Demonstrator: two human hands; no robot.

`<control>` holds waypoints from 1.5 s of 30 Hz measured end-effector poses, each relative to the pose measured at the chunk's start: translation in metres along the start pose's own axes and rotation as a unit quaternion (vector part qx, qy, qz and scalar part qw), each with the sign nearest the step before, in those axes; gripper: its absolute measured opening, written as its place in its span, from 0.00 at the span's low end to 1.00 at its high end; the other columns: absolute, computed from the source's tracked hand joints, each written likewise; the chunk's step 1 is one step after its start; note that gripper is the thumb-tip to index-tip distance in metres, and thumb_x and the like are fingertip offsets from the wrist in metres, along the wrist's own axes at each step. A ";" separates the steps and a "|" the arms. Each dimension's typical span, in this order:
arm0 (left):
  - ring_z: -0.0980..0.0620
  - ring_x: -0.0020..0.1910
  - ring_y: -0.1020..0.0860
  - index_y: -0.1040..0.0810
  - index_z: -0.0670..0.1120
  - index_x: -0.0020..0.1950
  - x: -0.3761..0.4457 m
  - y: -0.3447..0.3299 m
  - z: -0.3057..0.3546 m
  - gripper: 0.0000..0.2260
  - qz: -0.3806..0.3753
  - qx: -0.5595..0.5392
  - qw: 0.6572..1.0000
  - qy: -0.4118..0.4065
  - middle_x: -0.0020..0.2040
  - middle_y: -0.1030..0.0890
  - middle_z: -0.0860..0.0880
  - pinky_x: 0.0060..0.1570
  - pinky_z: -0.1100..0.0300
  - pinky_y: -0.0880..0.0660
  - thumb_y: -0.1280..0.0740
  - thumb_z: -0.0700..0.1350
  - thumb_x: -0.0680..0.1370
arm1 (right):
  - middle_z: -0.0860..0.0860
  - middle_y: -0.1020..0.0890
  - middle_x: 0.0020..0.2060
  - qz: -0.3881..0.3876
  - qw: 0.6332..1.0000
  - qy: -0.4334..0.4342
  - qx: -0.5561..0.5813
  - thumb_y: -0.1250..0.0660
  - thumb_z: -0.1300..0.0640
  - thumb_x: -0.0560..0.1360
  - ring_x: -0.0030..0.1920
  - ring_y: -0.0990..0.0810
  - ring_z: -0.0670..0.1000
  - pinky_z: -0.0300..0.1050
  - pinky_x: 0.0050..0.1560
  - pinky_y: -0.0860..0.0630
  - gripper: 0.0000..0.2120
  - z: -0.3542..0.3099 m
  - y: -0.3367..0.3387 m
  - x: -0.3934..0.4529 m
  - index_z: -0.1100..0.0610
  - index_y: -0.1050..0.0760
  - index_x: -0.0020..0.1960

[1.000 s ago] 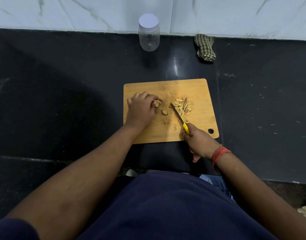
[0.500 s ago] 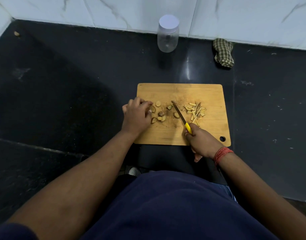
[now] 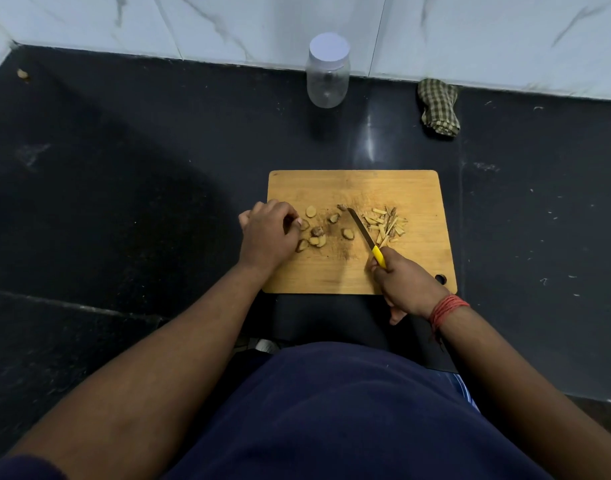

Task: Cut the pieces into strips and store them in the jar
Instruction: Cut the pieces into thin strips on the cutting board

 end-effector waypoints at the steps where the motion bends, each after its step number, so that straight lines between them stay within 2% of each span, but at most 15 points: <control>1: 0.51 0.56 0.27 0.21 0.51 0.53 0.002 0.000 0.000 0.07 0.005 0.016 1.000 0.001 0.53 0.23 0.54 0.59 0.51 0.38 0.33 0.52 0.78 | 0.56 0.25 0.35 0.001 1.000 0.000 0.001 0.47 0.54 0.83 0.22 0.21 0.57 0.59 0.31 0.18 0.05 0.000 0.000 0.000 0.53 0.35 0.56; 4: 0.48 0.61 0.30 0.22 0.50 0.64 0.010 -0.002 0.007 0.15 -0.016 0.046 0.999 -0.006 0.60 0.25 0.51 0.63 0.47 0.37 0.33 0.53 0.78 | 0.56 0.26 0.35 0.005 1.000 -0.003 0.007 0.47 0.54 0.83 0.22 0.21 0.57 0.61 0.32 0.19 0.06 0.002 0.001 0.000 0.54 0.34 0.55; 6: 0.49 0.63 0.31 0.23 0.52 0.66 0.016 -0.005 0.015 0.18 -0.049 0.066 0.996 -0.021 0.61 0.27 0.51 0.64 0.47 0.38 0.34 0.55 0.79 | 0.57 0.26 0.35 0.007 1.000 -0.005 0.005 0.47 0.55 0.83 0.23 0.21 0.58 0.63 0.32 0.19 0.06 0.003 0.002 -0.001 0.55 0.34 0.55; 12: 0.51 0.61 0.28 0.20 0.52 0.59 0.025 -0.009 0.028 0.10 -0.061 0.092 0.994 -0.023 0.58 0.25 0.53 0.62 0.50 0.37 0.32 0.53 0.79 | 0.59 0.25 0.32 0.008 1.000 -0.013 0.005 0.47 0.55 0.83 0.23 0.21 0.59 0.62 0.32 0.19 0.06 0.006 0.002 -0.004 0.56 0.34 0.55; 20: 0.52 0.56 0.25 0.23 0.52 0.58 0.028 -0.009 0.033 0.09 -0.078 -0.011 0.996 0.045 0.49 0.24 0.57 0.61 0.50 0.35 0.30 0.45 0.78 | 0.58 0.24 0.31 0.014 1.000 -0.006 0.016 0.47 0.55 0.83 0.22 0.22 0.57 0.59 0.31 0.18 0.04 0.014 0.003 -0.004 0.53 0.34 0.53; 24: 0.54 0.54 0.24 0.20 0.54 0.52 0.031 -0.009 0.040 0.03 -0.086 -0.058 0.993 0.056 0.50 0.21 0.57 0.58 0.52 0.37 0.31 0.47 0.79 | 0.57 0.24 0.31 0.016 1.000 -0.007 0.014 0.47 0.54 0.83 0.22 0.22 0.57 0.58 0.32 0.18 0.05 0.016 0.004 -0.006 0.53 0.34 0.53; 30: 0.58 0.51 0.24 0.20 0.56 0.53 0.022 -0.022 0.078 0.05 -0.145 -0.118 0.982 0.029 0.46 0.21 0.60 0.57 0.53 0.39 0.29 0.50 0.78 | 0.58 0.25 0.32 0.020 0.999 -0.016 0.026 0.46 0.54 0.83 0.22 0.22 0.57 0.59 0.31 0.18 0.05 0.021 0.005 -0.006 0.54 0.34 0.54; 35: 0.56 0.53 0.24 0.19 0.55 0.50 0.016 -0.032 0.082 0.01 -0.163 -0.079 0.982 0.056 0.46 0.22 0.61 0.56 0.54 0.41 0.30 0.49 0.79 | 0.58 0.25 0.31 0.019 0.999 -0.013 0.029 0.46 0.54 0.83 0.22 0.22 0.57 0.61 0.31 0.19 0.05 0.026 0.005 -0.009 0.53 0.33 0.54; 40: 0.53 0.55 0.24 0.20 0.55 0.47 0.010 -0.034 0.082 0.02 -0.138 -0.042 0.989 0.033 0.47 0.22 0.59 0.54 0.52 0.39 0.30 0.48 0.78 | 0.58 0.25 0.33 0.007 0.999 -0.016 0.027 0.46 0.54 0.83 0.22 0.21 0.57 0.52 0.27 0.20 0.03 0.027 0.002 -0.013 0.52 0.35 0.53; 43: 0.52 0.57 0.26 0.20 0.54 0.50 0.008 -0.035 0.079 0.01 -0.123 -0.013 0.992 0.013 0.50 0.22 0.56 0.53 0.53 0.40 0.32 0.49 0.79 | 0.57 0.25 0.33 -0.001 1.000 -0.010 0.019 0.46 0.54 0.83 0.23 0.20 0.59 0.49 0.25 0.21 0.02 0.026 -0.001 -0.014 0.50 0.37 0.55; 45: 0.51 0.59 0.27 0.20 0.52 0.56 0.007 -0.035 0.077 0.06 -0.120 0.011 0.993 0.000 0.53 0.22 0.54 0.53 0.53 0.40 0.34 0.50 0.81 | 0.58 0.25 0.33 -0.004 1.000 -0.009 0.011 0.47 0.54 0.83 0.23 0.20 0.59 0.47 0.24 0.22 0.02 0.025 -0.002 -0.015 0.50 0.37 0.56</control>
Point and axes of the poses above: each hand's wrist, its own x-axis towards the middle knuckle, its own y-axis out of the back of the hand, z = x × y, the point moved 3 cm from there along x, towards the middle knuckle
